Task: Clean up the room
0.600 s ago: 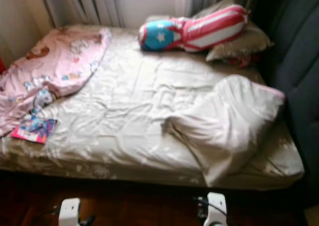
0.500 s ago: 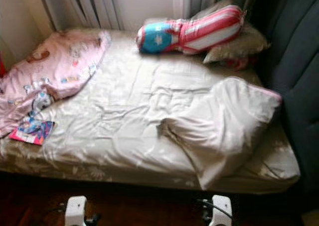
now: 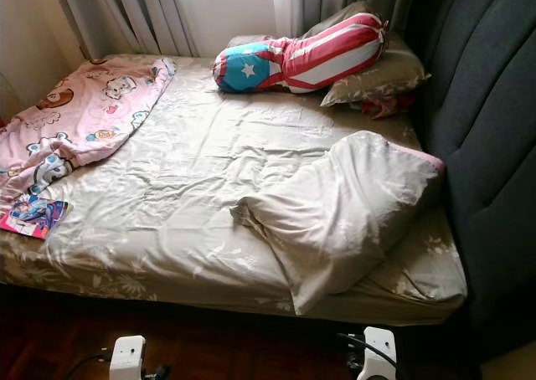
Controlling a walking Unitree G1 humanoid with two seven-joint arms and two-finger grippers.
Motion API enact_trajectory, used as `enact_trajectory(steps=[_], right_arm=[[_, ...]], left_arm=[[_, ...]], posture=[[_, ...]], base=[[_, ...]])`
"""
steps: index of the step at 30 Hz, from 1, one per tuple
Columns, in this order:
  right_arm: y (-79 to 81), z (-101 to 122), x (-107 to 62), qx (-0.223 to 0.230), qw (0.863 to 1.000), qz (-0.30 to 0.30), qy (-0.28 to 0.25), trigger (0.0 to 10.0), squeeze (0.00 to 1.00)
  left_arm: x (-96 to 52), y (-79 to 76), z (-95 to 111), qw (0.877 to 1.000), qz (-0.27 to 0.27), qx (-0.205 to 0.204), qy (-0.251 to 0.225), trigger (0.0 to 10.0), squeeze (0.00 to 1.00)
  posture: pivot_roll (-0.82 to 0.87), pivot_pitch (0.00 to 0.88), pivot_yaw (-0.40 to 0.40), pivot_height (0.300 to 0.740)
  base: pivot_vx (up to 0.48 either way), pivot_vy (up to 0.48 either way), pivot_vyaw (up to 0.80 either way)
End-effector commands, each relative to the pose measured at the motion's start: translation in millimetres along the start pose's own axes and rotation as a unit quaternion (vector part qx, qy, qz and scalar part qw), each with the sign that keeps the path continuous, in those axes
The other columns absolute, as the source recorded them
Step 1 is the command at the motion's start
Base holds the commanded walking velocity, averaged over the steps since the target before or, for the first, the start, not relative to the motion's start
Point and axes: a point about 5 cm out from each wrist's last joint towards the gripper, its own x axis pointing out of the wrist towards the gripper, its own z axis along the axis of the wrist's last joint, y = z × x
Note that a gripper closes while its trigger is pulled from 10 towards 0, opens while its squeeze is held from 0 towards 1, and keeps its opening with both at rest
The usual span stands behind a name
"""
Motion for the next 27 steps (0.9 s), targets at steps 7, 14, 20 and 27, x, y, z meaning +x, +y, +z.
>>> enact_trajectory(steps=[7, 14, 20, 27], right_arm=[[7.0, -1.4, 0.3, -0.001, 1.0, 0.016, 0.001, 10.0, 0.0], [5.5, -2.1, 0.1, -0.003, 1.0, 0.016, 0.004, 10.0, 0.0], [5.1, -1.4, 0.2, -0.006, 1.0, 0.019, 0.003, 10.0, 0.0], [4.9, -1.4, 0.1, -0.01, 1.0, 0.021, 0.004, 10.0, 0.0]], left_arm=[[-2.4, 7.2, -6.0, 1.0, 0.014, -0.002, 0.011, 10.0, 0.0], [-2.9, 6.9, -8.0, 1.0, 0.017, -0.006, 0.013, 10.0, 0.0], [-2.6, 5.9, -7.6, 1.0, 0.017, -0.008, 0.012, 10.0, 0.0], [-3.0, 5.7, -8.7, 1.0, 0.018, -0.012, 0.013, 10.0, 0.0]], posture=[[0.0, 0.045, -0.021, 0.74], [0.0, 0.041, -0.028, 0.74], [0.0, 0.043, -0.034, 0.74], [0.0, 0.085, -0.033, 0.74]], base=[[0.0, 0.0, 0.0], [0.0, 0.0, 0.0], [0.0, 0.0, 0.0], [0.035, 0.0, 0.0]])
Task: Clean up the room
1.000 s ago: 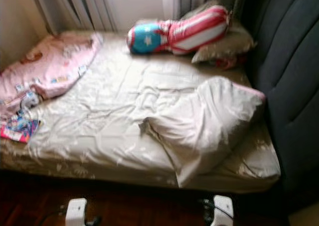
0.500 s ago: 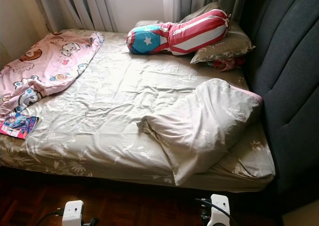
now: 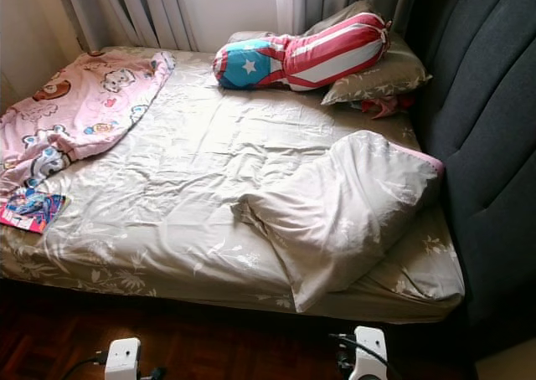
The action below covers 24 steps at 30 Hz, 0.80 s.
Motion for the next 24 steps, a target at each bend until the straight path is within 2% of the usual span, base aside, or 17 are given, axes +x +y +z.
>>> enact_trajectory(steps=[1, 4, 14, 24], right_arm=[[0.4, -1.1, -0.2, -0.004, 1.0, 0.002, 0.003, 10.0, 0.0], [0.7, -0.9, 0.1, -0.006, 1.0, 0.002, 0.005, 10.0, 0.0], [1.3, -0.5, -0.2, 0.001, 1.0, 0.001, -0.005, 10.0, 0.0], [-0.1, -1.5, -0.7, 0.0, 1.0, -0.001, -0.004, 10.0, 0.0]], left_arm=[[-1.5, 0.4, -5.7, 1.0, 0.004, -0.005, 0.008, 10.0, 0.0], [-1.4, -0.8, -6.4, 1.0, 0.003, -0.004, 0.011, 10.0, 0.0], [0.2, -4.4, -1.0, 1.0, -0.005, 0.003, 0.002, 10.0, 0.0], [-1.2, -0.7, -4.5, 1.0, 0.003, -0.002, 0.004, 10.0, 0.0]], posture=[[0.0, 0.085, -0.033, 0.74], [0.01, 0.058, -0.037, 0.74], [-0.01, 0.042, -0.03, 0.74], [0.0, 0.034, -0.038, 0.74]], base=[[0.247, 0.0, 0.0], [0.25, 0.0, 0.0], [0.268, 0.0, 0.0], [0.299, 0.0, 0.0]])
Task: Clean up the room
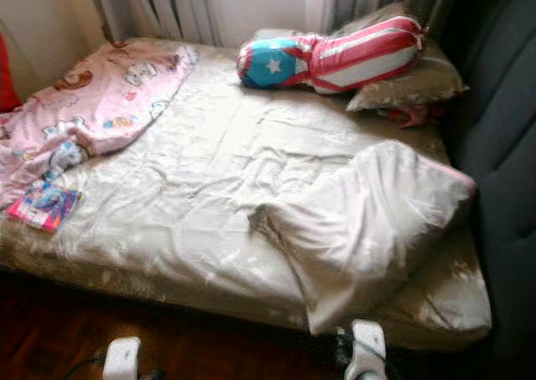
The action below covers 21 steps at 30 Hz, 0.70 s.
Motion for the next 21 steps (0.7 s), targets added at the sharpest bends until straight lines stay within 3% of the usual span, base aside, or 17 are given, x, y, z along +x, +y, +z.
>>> enact_trajectory(steps=[1, 10, 13, 18, 21], right_arm=[[-8.7, -2.8, -2.0, 0.001, 1.0, -0.011, 0.003, 10.0, 0.0], [-8.2, -2.8, -2.2, 0.003, 1.0, -0.008, -0.001, 10.0, 0.0], [-7.2, -2.4, -2.3, 0.011, 1.0, -0.004, -0.008, 10.0, 0.0], [-7.4, -0.2, -2.5, 0.01, 1.0, -0.003, -0.02, 10.0, 0.0], [-6.9, 2.9, -3.1, 0.032, 0.998, -0.002, -0.046, 10.0, 0.0]], left_arm=[[0.2, -6.7, -1.3, 1.0, -0.006, -0.005, -0.001, 10.0, 0.0], [-0.2, -6.3, -2.0, 1.0, -0.005, -0.008, -0.003, 10.0, 0.0], [-0.6, -5.9, -3.1, 1.0, -0.005, -0.006, -0.001, 10.0, 0.0], [-0.6, -6.8, -2.8, 1.0, -0.005, -0.007, -0.004, 10.0, 0.0], [-0.8, -6.7, -3.1, 1.0, -0.005, -0.009, -0.005, 10.0, 0.0]], posture=[[0.0, 0.034, -0.038, 0.74], [0.0, 0.032, -0.042, 0.74], [0.0, 0.031, -0.039, 0.74], [0.0, 0.031, -0.041, 0.74], [0.01, 0.032, -0.044, 0.74]], base=[[0.307, 0.0, 0.0], [0.311, 0.0, 0.0], [0.314, 0.0, -0.66], [0.295, 0.0, 0.0], [0.0, 0.0, 0.0]])
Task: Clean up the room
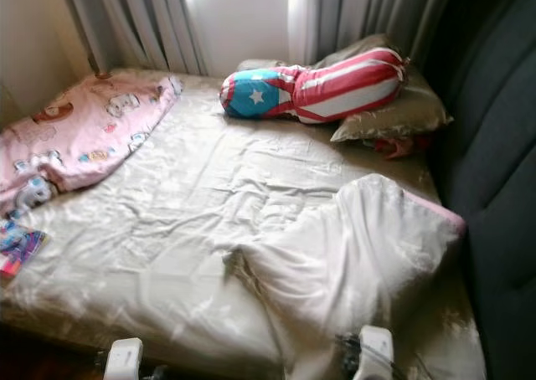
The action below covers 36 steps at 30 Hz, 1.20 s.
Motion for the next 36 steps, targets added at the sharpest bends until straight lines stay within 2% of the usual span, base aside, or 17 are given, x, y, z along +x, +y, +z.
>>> enact_trajectory(steps=[1, 5, 6, 7, 12, 15, 20, 23, 26, 27, 28, 29, 30, 31, 32, 33, 36], right_arm=[[-12.9, -3.9, -4.7, 0.018, 1.0, -0.016, -0.01, 10.0, 0.0], [-12.8, -0.2, -5.4, 0.04, 0.998, -0.015, -0.04, 10.0, 0.0], [-12.8, 0.7, -5.7, 0.049, 0.997, -0.015, -0.049, 10.0, 0.89], [-13.3, 0.8, -6.0, 0.053, 0.997, -0.018, -0.052, 10.0, 1.0], [-12.1, -2.1, -6.4, 0.073, 0.996, -0.009, -0.047, 10.0, 1.0], [-11.4, -3.0, -6.6, 0.07, 0.996, -0.003, -0.045, 10.0, 1.0], [-10.4, -12.0, -8.5, 0.112, 0.993, -0.007, -0.034, 10.0, 1.0], [-10.1, -18.1, -10.4, 0.131, 0.991, -0.016, -0.03, 10.0, 1.0], [-9.9, -19.5, -11.0, 0.131, 0.991, -0.016, -0.03, 10.0, 1.0], [-9.6, -20.7, -11.6, 0.131, 0.991, -0.015, -0.03, 10.0, 0.76], [-9.5, -21.7, -12.0, 0.131, 0.991, -0.014, -0.03, 10.0, 0.12], [-9.4, -22.8, -12.5, 0.132, 0.991, -0.014, -0.03, 10.0, 0.12], [4.8, 6.0, 0.6, 0.138, 0.989, -0.006, -0.052, 10.0, 0.0], [4.8, 6.0, 0.6, 0.138, 0.989, -0.006, -0.052, 10.0, 0.0], [26.3, 52.0, 15.4, 0.147, 0.986, 0.003, -0.083, 10.0, 0.0], [31.2, 62.3, 17.7, 0.15, 0.984, 0.005, -0.091, 10.0, 0.0], [34.8, 73.1, 18.2, 0.156, 0.981, 0.008, -0.118, 10.0, 0.0]], left_arm=[[1.0, -4.3, 2.1, 1.0, -0.004, -0.004, -0.004, 10.0, 0.0], [0.0, -2.9, -1.0, 1.0, -0.003, -0.004, 0.001, 10.0, 0.0], [-0.4, -2.4, -2.5, 1.0, -0.003, -0.003, 0.004, 10.0, 0.0], [-0.7, -2.2, -3.4, 1.0, -0.003, -0.003, 0.005, 10.0, 0.0], [-1.8, -1.0, -6.3, 1.0, -0.002, -0.003, 0.007, 10.0, 0.0], [-2.5, 0.5, -7.7, 1.0, -0.001, -0.003, 0.008, 10.0, 0.0], [-5.2, 6.2, -12.8, 1.0, 0.003, 0.0, 0.011, 10.0, 0.0], [-6.5, 10.7, -10.5, 1.0, -0.001, 0.003, -0.006, 10.0, 0.0], [-6.1, 11.0, -6.1, 1.0, -0.004, 0.005, -0.021, 10.0, 0.0], [-5.4, 9.8, -1.1, 0.999, -0.011, 0.011, -0.036, 10.0, 0.0], [-5.2, 9.1, 1.9, 0.999, -0.015, 0.015, -0.046, 10.0, 0.0], [-4.7, 7.7, 6.4, 0.998, -0.02, 0.024, -0.059, 10.0, 0.0], [-4.1, 5.3, 15.2, 0.995, -0.03, 0.029, -0.086, 10.0, 0.0], [-4.1, 5.3, 15.2, 0.995, -0.03, 0.029, -0.086, 10.0, 0.0], [-3.8, 2.6, 24.2, 0.993, -0.038, 0.027, -0.113, 10.0, 0.0], [-3.8, 1.9, 26.3, 0.992, -0.04, 0.027, -0.119, 10.0, 0.0], [-6.1, -2.6, 35.2, 0.986, -0.054, 0.03, -0.157, 10.0, 0.0]], posture=[[0.01, 0.033, -0.044, 0.74], [0.0, 0.033, -0.043, 0.74], [0.0, 0.033, -0.043, 0.74], [0.0, 0.036, -0.043, 0.74], [0.01, 0.04, -0.043, 0.74], [0.02, 0.043, -0.042, 0.74], [0.04, 0.055, -0.03, 0.74], [0.06, 0.075, -0.021, 0.74], [0.06, 0.081, -0.019, 0.74], [0.07, 0.091, -0.015, 0.74], [0.08, 0.094, -0.014, 0.74], [0.08, 0.097, -0.013, 0.74], [0.1, 0.109, -0.01, 0.74], [0.1, 0.109, -0.01, 0.74], [0.1, 0.118, -0.007, 0.74], [0.1, 0.118, -0.007, 0.74], [0.12, 0.15, 0.005, 0.74]], base=[[0.0, 0.0, 0.0], [0.0, 0.0, 0.0], [0.0, 0.0, 0.0], [0.0, 0.0, 0.0], [0.0, 0.0, 0.0], [0.0, 0.0, 0.0], [0.0, 0.0, 0.0], [0.0, 0.0, 0.0], [0.0, 0.0, 0.0], [0.0, 0.0, 0.0], [0.0, 0.0, 0.0], [0.0, 0.0, 0.0], [0.0, 0.0, 0.0], [0.0, 0.0, 0.0], [0.0, 0.0, 0.0], [0.0, 0.0, 0.0], [0.0, 0.0, 0.0]])
